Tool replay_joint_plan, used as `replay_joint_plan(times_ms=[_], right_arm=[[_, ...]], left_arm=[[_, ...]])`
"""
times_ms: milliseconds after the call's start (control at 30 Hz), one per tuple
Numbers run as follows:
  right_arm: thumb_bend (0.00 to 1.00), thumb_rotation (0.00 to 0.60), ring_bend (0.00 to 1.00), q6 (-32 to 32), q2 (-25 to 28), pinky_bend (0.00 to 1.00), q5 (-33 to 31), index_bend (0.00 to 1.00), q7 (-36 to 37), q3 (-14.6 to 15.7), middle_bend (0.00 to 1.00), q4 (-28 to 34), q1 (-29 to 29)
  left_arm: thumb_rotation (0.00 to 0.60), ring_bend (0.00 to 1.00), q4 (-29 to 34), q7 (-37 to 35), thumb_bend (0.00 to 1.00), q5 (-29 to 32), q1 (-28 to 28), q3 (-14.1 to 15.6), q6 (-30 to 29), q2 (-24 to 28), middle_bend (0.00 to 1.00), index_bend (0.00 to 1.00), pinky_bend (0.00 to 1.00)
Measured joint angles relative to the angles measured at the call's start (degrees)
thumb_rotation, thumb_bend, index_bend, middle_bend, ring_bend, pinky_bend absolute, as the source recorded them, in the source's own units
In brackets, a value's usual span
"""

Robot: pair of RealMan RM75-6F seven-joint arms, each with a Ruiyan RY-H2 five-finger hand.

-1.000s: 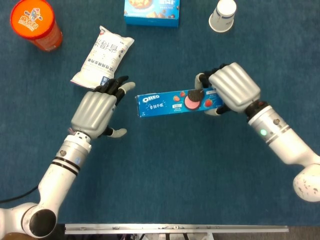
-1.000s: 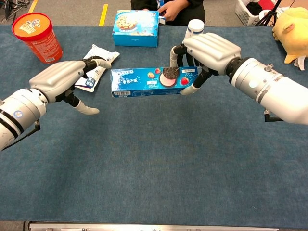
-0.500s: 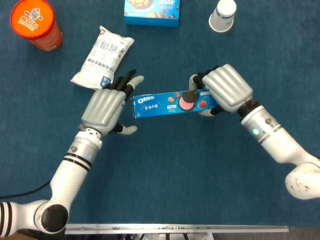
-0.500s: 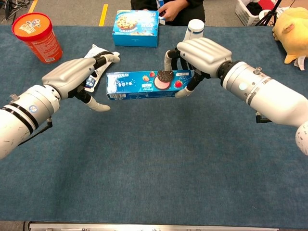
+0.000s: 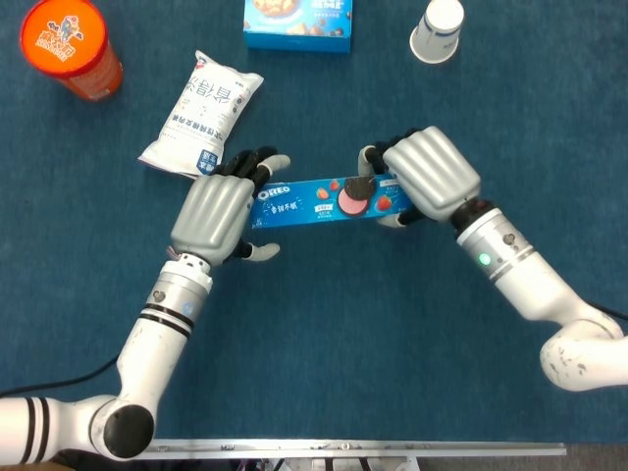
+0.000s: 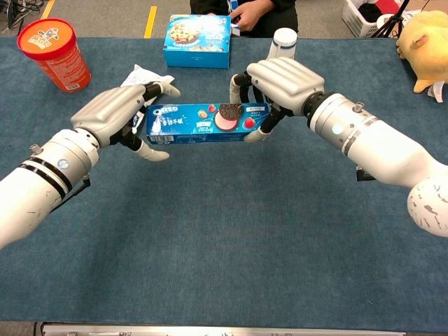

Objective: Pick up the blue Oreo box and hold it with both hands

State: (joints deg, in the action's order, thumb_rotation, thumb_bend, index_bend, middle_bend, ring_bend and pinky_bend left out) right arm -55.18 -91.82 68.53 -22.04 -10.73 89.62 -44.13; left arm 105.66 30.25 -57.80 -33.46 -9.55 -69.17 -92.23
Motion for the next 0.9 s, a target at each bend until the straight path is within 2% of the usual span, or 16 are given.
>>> replay_joint_plan(times_ms=[133,367,533,667,900], right_arm=[[0.02,0.6,0.59,0.0,-0.13,0.52,-0.06,0.62,0.01,0.22,0.63,-0.07,-0.14],[0.02,0.6,0.59,-0.03,-0.29,0.52,-0.08,0.62,0.2,0.46,0.63,-0.16,-0.33],[0.02,0.6,0.59,-0.09,-0.28,0.52,0.26,0.62,0.5,0.7,0.63,-0.08,-0.39],[0.02,0.6,0.59,-0.13,-0.22,0.52,0.28,0.62,0.61,0.84,0.63,-0.13,-0.41],[0.02,0.6,0.59,0.11,-0.33,0.52,0.36,0.62,0.82,1.13,0.63,-0.25,-0.55]], left_arm=[[0.6,0.26,-1.3,-0.37,0.1,-0.95,0.36,0.39,-1.47,-1.52,0.3,0.3,0.36],[0.6,0.33,-2.7,-0.49,0.1,-1.34,0.62,0.57,-2.55,-3.14,0.38,0.36,0.42],[0.6,0.43,-4.43,-1.17,0.1,-3.48,1.1,0.48,-4.84,-4.87,0.5,0.45,0.51],[0.6,0.47,-6.3,-2.73,0.1,-5.82,1.9,0.3,-6.99,-6.65,0.56,0.5,0.53],[0.6,0.55,-7.15,-2.98,0.1,-6.58,2.67,0.37,-7.4,-7.54,0.66,0.59,0.59]])
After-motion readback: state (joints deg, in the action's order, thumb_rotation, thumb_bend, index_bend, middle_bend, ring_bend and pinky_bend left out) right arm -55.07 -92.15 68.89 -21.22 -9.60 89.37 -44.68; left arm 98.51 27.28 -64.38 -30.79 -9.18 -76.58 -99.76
